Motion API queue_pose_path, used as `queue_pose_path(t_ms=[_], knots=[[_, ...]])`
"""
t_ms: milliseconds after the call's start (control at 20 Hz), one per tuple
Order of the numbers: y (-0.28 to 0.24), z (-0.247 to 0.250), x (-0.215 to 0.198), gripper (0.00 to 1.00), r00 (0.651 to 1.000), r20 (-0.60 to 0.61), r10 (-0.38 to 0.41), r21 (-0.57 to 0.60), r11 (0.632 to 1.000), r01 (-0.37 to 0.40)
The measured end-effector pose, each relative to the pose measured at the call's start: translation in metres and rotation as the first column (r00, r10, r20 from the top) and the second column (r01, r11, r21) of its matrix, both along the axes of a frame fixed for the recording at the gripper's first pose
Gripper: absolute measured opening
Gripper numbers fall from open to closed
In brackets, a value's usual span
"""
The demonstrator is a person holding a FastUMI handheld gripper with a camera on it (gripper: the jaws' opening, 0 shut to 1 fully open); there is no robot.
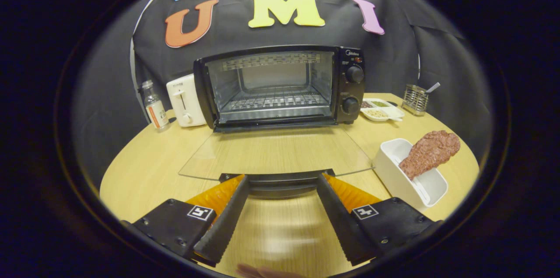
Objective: Open the toaster oven, put the food inside, and close the toaster oven door.
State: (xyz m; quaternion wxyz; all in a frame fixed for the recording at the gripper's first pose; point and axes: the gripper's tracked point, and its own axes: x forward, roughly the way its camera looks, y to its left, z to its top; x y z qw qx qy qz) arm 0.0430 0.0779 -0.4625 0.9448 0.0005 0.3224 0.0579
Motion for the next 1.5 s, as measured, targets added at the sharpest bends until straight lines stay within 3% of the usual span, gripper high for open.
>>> queue_pose_path(t_ms=[150, 400, 750, 1050, 1150, 1500], knots=[[0.006, 0.024, -0.006, 1.0, 0.996, 0.007, 0.086, 0.05, 0.995, -0.087], [-0.038, 0.077, -0.014, 1.0, 0.99, 0.009, 0.14, 0.065, 0.988, -0.141], [-0.152, 0.145, 0.0, 1.0, 0.98, -0.007, 0.2, 0.024, 0.979, -0.2], [-0.232, 0.128, 0.022, 0.96, 0.967, -0.131, 0.218, -0.001, 0.976, -0.22], [-0.246, 0.11, 0.026, 0.95, 0.956, -0.196, 0.217, 0.039, 0.976, -0.214], [-0.252, 0.064, 0.031, 0.71, 0.897, -0.339, 0.283, 0.247, 0.947, -0.205]])
